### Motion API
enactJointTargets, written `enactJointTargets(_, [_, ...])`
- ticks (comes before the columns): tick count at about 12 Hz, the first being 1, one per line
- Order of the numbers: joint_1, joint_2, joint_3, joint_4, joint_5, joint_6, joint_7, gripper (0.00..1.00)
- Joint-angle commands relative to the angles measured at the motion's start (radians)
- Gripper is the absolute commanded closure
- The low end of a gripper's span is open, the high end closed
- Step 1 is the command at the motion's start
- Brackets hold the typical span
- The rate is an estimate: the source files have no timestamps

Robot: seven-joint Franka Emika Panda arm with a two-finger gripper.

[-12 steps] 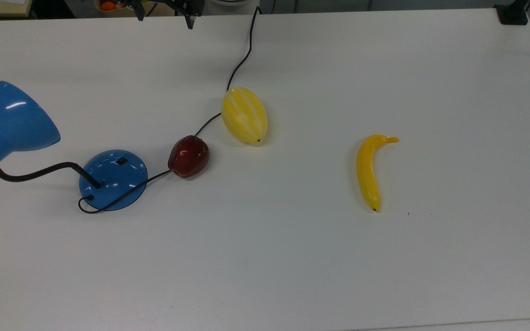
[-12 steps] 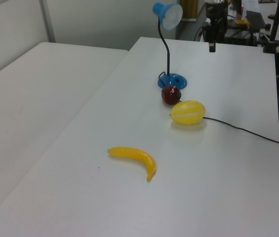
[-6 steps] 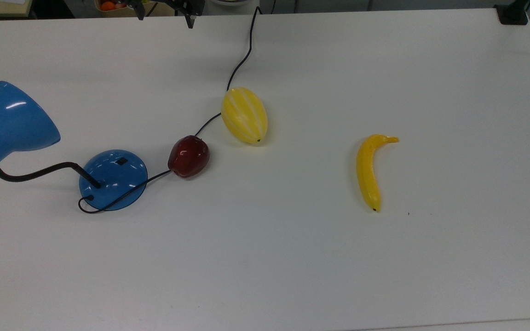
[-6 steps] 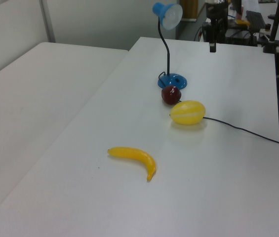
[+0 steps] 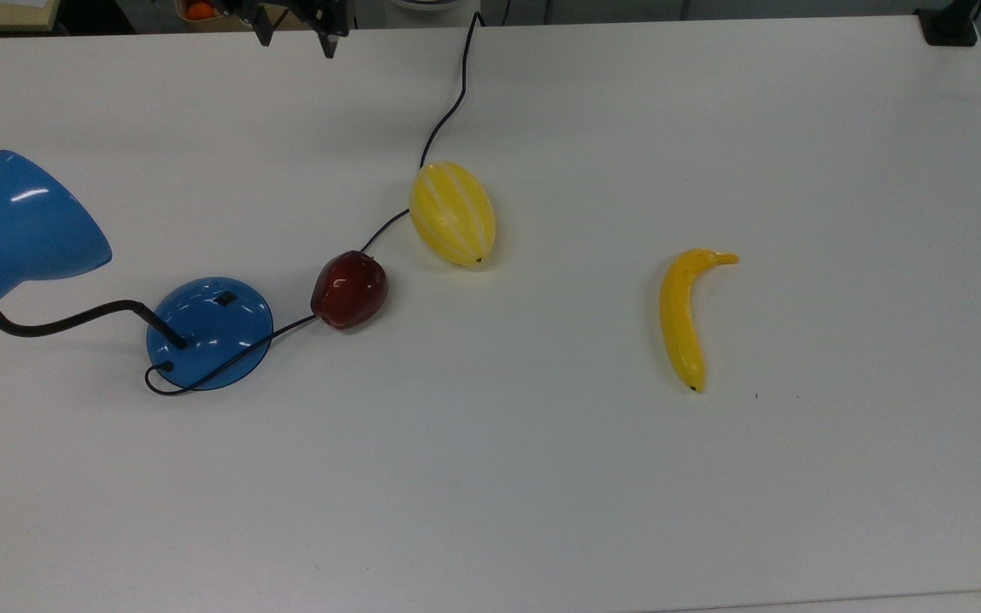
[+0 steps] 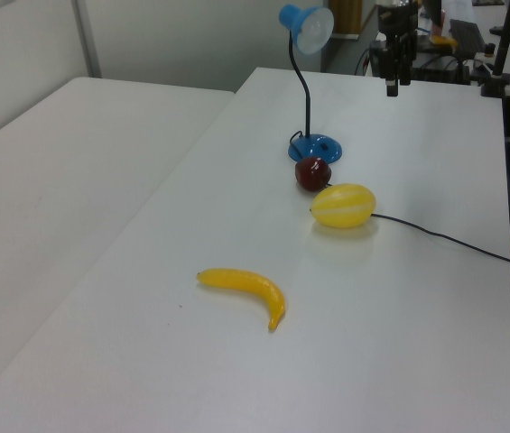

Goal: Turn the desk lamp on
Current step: 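Move the gripper down toward the blue lamp base switch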

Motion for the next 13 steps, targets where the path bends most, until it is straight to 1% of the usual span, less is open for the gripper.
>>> enactJointTargets(1, [-0.036, 0.014, -0.004, -0.001, 0.018, 0.073, -0.012, 1.0])
enactJointTargets(4, [-0.069, 0.04, -0.004, -0.001, 0.018, 0.153, -0.011, 1.0])
enactJointTargets(8, [-0.106, 0.115, -0.004, -0.001, 0.018, 0.297, -0.006, 1.0])
enactJointTargets(10, [-0.12, 0.173, -0.004, -0.001, 0.016, 0.413, 0.037, 1.0])
enactJointTargets(13, [-0.143, 0.282, -0.004, -0.001, 0.016, 0.639, 0.124, 1.0])
